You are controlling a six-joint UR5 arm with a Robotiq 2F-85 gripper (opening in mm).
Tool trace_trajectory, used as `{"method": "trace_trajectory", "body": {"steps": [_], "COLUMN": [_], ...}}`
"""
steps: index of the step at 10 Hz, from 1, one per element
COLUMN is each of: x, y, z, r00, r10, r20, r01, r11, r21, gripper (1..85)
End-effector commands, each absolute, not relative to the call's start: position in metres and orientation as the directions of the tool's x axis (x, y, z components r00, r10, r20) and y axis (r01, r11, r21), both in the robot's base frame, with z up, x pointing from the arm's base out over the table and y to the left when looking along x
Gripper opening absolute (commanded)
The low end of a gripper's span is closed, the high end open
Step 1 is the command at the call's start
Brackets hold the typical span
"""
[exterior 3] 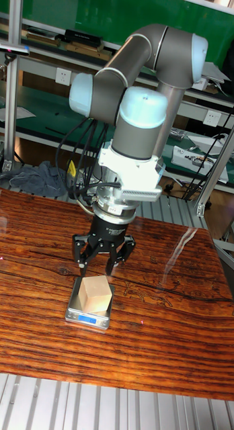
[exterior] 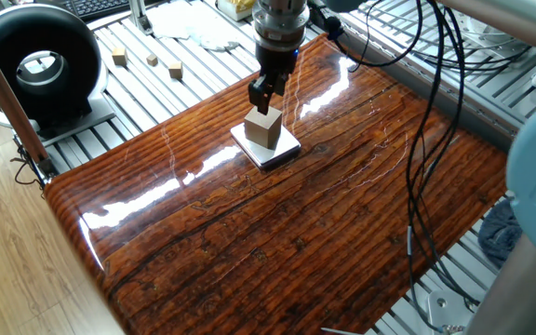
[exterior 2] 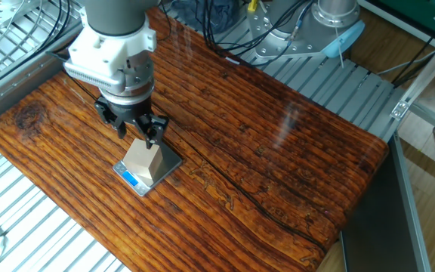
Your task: Remove the object from the scale
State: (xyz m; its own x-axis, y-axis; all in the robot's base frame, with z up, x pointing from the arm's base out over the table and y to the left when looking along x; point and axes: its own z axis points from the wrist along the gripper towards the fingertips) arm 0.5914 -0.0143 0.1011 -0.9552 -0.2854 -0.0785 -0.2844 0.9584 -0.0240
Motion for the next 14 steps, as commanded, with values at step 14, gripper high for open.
{"method": "trace_trajectory", "body": {"steps": [14], "x": [0.623], "y": [0.001], "z": [0.057], "r00": [-0.988], "r10": [-0.148], "r20": [-0.037], "r01": [-0.149], "r11": [0.988], "r21": [0.042], "gripper": [65.3]}}
